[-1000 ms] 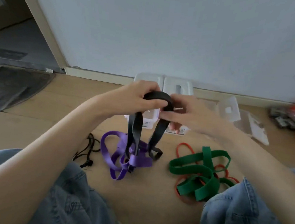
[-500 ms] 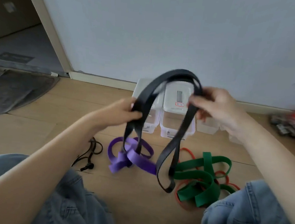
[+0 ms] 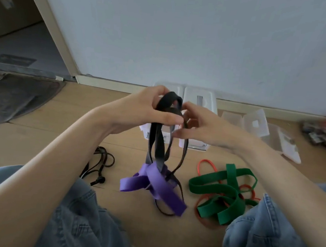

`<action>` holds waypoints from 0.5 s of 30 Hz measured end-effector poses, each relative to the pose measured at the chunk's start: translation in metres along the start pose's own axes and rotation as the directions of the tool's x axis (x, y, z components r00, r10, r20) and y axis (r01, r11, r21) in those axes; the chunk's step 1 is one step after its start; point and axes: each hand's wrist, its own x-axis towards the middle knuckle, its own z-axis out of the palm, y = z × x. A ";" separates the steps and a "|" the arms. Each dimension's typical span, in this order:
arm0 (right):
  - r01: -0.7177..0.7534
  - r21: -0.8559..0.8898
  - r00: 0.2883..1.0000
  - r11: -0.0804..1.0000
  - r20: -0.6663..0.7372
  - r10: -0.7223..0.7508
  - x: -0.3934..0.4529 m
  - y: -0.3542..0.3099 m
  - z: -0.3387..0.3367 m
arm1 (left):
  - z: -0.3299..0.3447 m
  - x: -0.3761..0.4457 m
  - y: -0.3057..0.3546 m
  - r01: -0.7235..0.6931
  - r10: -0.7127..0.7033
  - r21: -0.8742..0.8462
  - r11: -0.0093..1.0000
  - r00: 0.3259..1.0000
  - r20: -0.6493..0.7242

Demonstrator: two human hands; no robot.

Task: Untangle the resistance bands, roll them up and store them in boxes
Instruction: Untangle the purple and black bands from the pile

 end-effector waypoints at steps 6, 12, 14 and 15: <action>0.079 0.166 0.993 0.983 -0.097 -0.063 0.002 -0.005 -0.009 | 0.007 0.003 -0.021 -0.020 0.039 0.217 0.976 0.996 -0.082; 0.352 0.624 0.921 0.698 -0.365 -0.139 -0.003 -0.018 -0.037 | 0.034 0.005 -0.078 0.166 -0.192 0.390 0.906 0.981 0.028; 0.366 0.656 0.886 0.661 -0.462 -0.032 -0.005 -0.012 -0.046 | 0.021 0.004 -0.073 0.196 -0.207 0.356 0.914 0.978 -0.007; 0.299 0.620 0.882 0.726 -0.470 0.038 -0.005 -0.006 -0.048 | 0.014 0.002 -0.066 0.190 -0.193 0.313 0.931 0.981 -0.021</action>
